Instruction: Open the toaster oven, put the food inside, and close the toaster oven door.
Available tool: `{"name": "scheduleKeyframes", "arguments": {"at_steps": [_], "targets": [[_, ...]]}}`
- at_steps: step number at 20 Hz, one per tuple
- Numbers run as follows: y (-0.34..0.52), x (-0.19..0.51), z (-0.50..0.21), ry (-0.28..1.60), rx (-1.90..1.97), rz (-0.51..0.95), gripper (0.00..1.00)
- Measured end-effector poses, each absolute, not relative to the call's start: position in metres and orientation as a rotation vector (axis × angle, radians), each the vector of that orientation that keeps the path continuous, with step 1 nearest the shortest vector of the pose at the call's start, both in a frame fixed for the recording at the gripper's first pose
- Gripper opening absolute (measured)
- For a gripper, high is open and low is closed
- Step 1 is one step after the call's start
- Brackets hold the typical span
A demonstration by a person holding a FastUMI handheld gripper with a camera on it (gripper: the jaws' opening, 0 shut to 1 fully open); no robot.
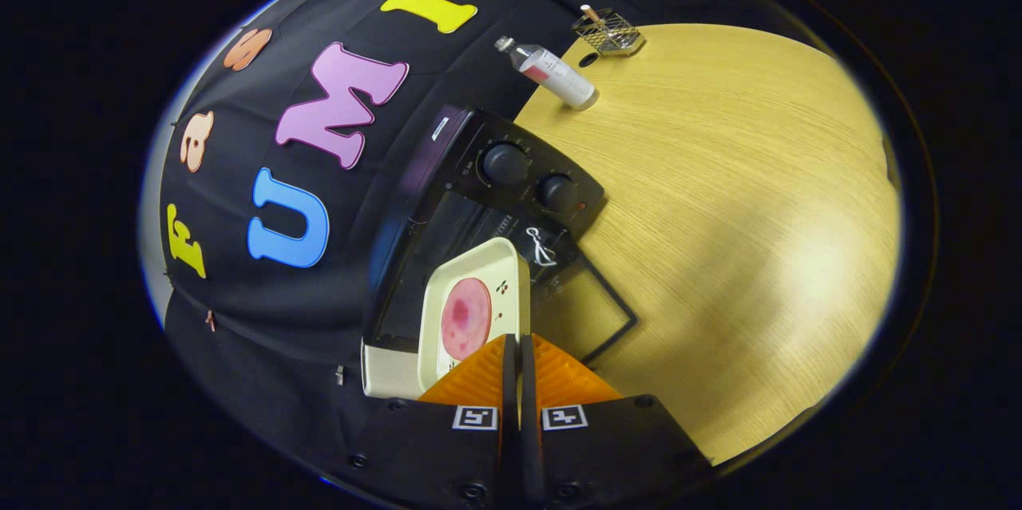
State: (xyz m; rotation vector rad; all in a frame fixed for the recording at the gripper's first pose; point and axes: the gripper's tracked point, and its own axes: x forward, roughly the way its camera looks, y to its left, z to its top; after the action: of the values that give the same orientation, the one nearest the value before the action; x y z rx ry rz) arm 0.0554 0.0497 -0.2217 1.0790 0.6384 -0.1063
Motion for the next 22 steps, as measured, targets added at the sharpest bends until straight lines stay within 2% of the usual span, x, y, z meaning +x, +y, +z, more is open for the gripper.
{"name": "scheduleKeyframes", "arguments": {"at_steps": [11, 22], "targets": [[0.07, 0.158, -0.24, 0.49, 1.201, -0.143, 0.06], [0.078, 0.182, -0.261, 0.507, 1.111, -0.224, 0.08]]}}
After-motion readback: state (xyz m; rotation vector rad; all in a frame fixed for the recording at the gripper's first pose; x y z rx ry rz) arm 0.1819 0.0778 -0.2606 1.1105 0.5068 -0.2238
